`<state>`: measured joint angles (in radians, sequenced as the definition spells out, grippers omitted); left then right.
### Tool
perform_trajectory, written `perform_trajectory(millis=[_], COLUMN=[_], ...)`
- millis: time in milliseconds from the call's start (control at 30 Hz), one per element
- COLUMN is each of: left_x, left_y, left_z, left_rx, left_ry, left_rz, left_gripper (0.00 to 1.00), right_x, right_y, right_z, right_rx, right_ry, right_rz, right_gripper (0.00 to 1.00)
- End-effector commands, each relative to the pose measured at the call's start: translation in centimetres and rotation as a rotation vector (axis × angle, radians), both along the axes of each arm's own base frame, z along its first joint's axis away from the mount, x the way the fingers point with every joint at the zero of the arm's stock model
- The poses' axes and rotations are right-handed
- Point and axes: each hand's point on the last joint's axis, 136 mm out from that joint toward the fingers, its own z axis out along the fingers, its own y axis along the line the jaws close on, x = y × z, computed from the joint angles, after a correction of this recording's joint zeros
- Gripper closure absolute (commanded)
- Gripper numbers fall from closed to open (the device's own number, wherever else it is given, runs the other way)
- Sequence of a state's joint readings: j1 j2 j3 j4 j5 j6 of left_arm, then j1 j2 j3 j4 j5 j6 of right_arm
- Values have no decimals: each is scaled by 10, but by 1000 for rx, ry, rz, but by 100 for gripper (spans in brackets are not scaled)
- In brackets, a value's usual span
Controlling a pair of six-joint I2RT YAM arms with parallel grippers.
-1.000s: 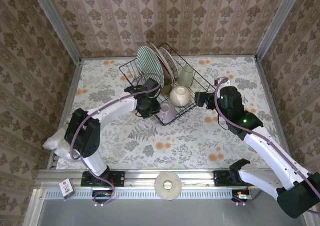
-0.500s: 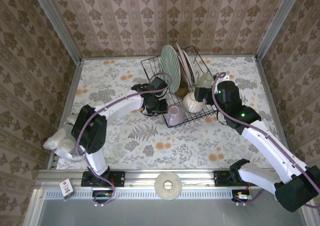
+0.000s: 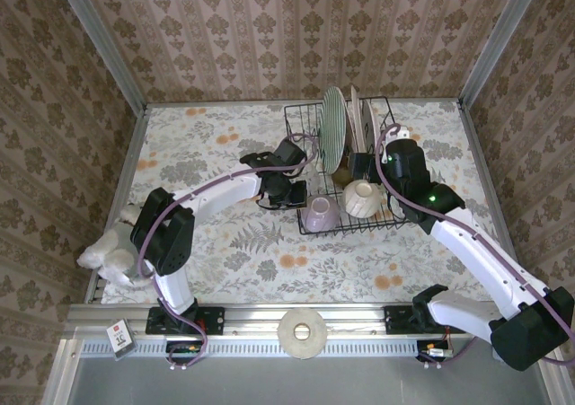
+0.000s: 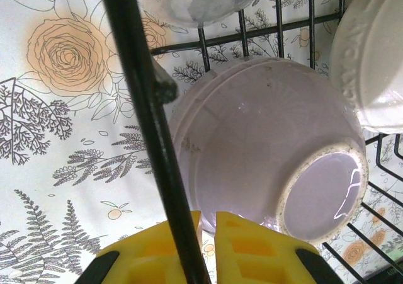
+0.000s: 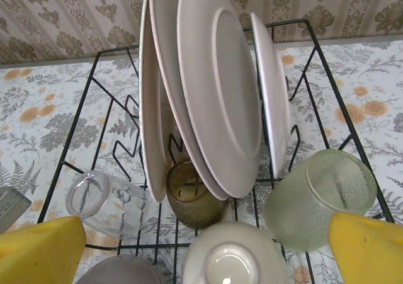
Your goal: Unload the mixed dishes from the dish rack
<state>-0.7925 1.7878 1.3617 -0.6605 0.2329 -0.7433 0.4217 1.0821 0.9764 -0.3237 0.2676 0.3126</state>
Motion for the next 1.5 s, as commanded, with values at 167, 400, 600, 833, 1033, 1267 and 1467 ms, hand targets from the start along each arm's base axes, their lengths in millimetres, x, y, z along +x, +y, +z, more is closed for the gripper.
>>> perform_trajectory(millis=[167, 400, 600, 833, 1033, 1267, 1467], left_x=[-19, -16, -10, 0, 7, 6, -6], left_y=[8, 11, 15, 24, 37, 58, 70], left_z=[-25, -17, 3, 28, 64, 100, 113], left_rx=[66, 46, 40, 37, 36, -15, -55], left_ry=[10, -16, -93, -187, -328, -475, -551], left_rz=[-125, -112, -122, -130, -149, -144, -158], left_gripper=[87, 67, 48, 29, 9, 0, 0], right_x=[-6, -9, -11, 0, 27, 57, 54], right_y=[-16, -23, -25, -49, -71, -64, -40], right_z=[14, 21, 24, 23, 9, -2, 8], right_rx=[-45, -53, -60, -70, -48, -63, 6], right_ry=[-16, -19, -22, -4, 49, 82, 82], right_rz=[-66, -89, -94, -190, -263, -250, -167], right_gripper=[0, 0, 1, 7, 19, 22, 29])
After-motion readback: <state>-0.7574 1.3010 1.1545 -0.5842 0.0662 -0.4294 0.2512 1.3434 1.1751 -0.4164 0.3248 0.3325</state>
